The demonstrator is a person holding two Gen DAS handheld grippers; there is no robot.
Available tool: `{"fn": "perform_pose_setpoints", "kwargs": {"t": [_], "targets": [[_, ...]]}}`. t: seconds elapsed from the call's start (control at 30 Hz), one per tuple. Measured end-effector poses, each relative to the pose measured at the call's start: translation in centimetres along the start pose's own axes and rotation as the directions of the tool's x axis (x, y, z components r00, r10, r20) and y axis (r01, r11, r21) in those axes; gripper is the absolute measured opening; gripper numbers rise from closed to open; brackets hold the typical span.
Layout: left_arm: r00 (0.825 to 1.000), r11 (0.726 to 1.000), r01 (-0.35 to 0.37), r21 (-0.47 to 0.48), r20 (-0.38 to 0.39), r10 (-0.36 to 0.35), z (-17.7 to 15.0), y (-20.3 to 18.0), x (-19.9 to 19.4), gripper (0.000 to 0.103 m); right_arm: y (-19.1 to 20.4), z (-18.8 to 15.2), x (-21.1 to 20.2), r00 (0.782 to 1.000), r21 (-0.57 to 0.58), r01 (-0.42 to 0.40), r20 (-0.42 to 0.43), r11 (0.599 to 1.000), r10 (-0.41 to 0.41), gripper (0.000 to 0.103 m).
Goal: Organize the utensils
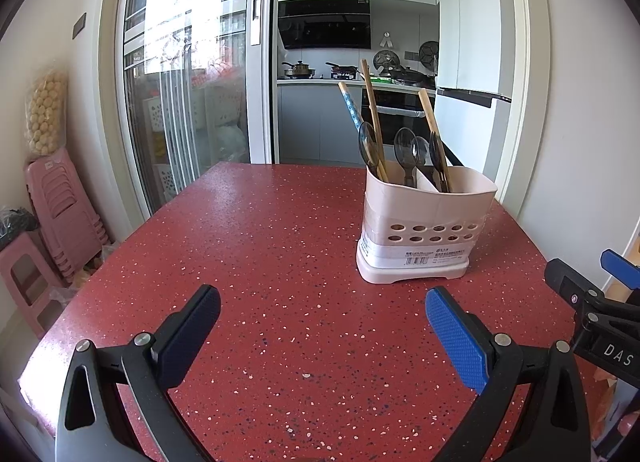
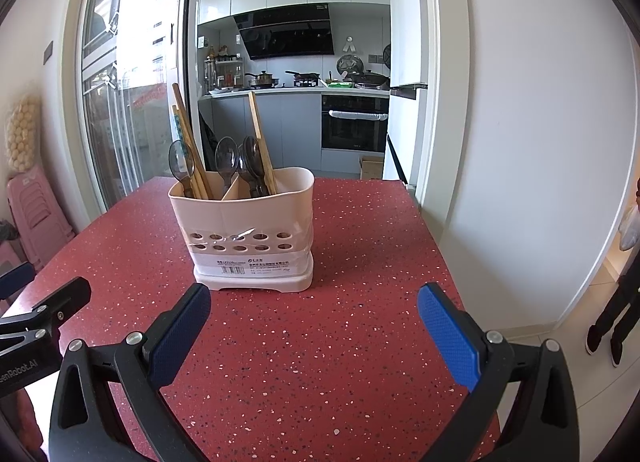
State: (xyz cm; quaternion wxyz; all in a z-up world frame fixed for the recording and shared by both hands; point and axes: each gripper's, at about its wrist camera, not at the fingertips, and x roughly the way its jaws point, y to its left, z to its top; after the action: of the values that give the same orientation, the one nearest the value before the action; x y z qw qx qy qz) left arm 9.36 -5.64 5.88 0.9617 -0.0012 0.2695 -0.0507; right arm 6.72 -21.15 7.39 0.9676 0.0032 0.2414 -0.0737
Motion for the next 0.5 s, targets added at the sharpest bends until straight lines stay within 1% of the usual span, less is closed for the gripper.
{"fn": "perform_pose_setpoints", "kwargs": {"t": [0.5], "targets": [[1.000, 1.000, 0.002, -0.011, -0.019, -0.002, 0.16, 0.31, 0.34, 0.103, 0.04, -0.03, -0.03, 1.000, 0.008, -0.003, -0.007, 1.000, 0.003, 0.103]]}}
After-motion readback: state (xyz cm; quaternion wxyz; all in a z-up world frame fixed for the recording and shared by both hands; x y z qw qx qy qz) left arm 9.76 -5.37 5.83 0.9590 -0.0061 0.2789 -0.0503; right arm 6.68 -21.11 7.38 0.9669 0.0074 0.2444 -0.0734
